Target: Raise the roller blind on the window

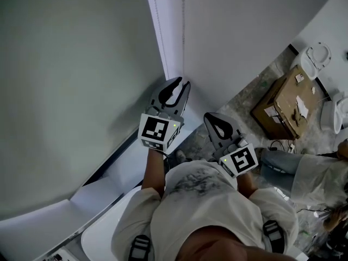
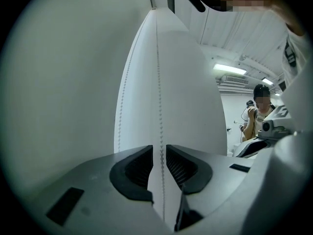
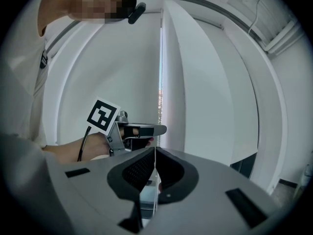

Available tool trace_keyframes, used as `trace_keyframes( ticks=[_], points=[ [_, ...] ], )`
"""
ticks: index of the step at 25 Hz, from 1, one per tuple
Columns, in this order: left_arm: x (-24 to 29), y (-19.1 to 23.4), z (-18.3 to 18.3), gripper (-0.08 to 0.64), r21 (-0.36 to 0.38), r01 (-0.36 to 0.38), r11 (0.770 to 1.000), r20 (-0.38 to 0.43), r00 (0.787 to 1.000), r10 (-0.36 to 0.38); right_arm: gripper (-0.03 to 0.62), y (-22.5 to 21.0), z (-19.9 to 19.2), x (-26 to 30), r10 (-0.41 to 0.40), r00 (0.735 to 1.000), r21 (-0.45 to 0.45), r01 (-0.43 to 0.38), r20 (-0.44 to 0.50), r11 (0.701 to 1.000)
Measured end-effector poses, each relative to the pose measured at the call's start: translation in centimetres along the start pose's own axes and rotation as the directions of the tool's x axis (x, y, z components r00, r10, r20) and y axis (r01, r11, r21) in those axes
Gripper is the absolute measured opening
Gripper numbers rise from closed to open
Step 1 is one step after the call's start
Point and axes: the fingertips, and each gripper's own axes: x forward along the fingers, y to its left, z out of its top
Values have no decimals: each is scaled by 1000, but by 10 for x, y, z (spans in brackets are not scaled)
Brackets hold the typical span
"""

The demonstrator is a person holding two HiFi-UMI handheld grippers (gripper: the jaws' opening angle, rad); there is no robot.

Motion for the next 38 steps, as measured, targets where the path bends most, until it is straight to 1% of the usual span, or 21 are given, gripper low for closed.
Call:
trace_keyframes(
  ticks=[2,4,5,10,13,16,19,22,26,29,33,34,35,36,38],
  points=[
    [2,1,-1,83,1,2,1000,-4,1000,-2,63,-1,-1,0,-3,1000,1,3,-4,1000],
    [1,1,-3,26,5,7,1000,-4,1000,-7,63,-1,-2,2,-1,1000,1,1,-8,1000],
    [0,0,-4,18,7,12,1000,0,1000,-12,62,-1,-2,3,1,1000,-1,-1,-7,1000],
    [-17,-8,0,14,-10,39,999,21,999,-39,63,8,13,5,33,999,-13,-32,18,999],
    [-32,-12,-1,12,-9,38,999,6,999,-38,63,18,33,3,71,996,-18,-70,52,997],
    [-48,-20,-8,11,-25,37,999,-9,999,-37,62,26,60,1,120,988,-16,-119,97,993],
    [-64,-25,-16,11,-65,36,997,-23,999,-38,63,39,87,4,165,979,-44,-161,120,986],
    [-73,-24,-17,11,-117,42,992,6,999,-41,63,49,111,14,211,967,-70,-203,143,977],
    [-76,-27,-24,11,-103,17,995,23,1000,-15,63,53,129,24,261,950,-89,-249,173,964],
    [-76,-28,-26,11,-95,5,995,22,1000,-3,63,51,139,28,291,941,-110,-275,175,955],
    [-75,-41,-21,11,-87,8,996,27,1000,-6,70,48,153,23,319,932,-103,-305,170,947],
    [-75,-43,-20,11,-82,8,997,28,1000,-6,93,49,157,23,328,930,-102,-314,167,944],
    [-75,-43,-20,11,-78,8,997,28,1000,-6,130,49,161,24,336,927,-103,-323,166,941],
    [-75,-43,-21,11,-74,9,997,26,1000,-7,144,50,165,25,343,924,-104,-329,169,939],
    [-75,-39,-22,11,-70,11,997,23,1000,-9,144,50,176,31,347,919,-104,-333,185,937]
  ],
)
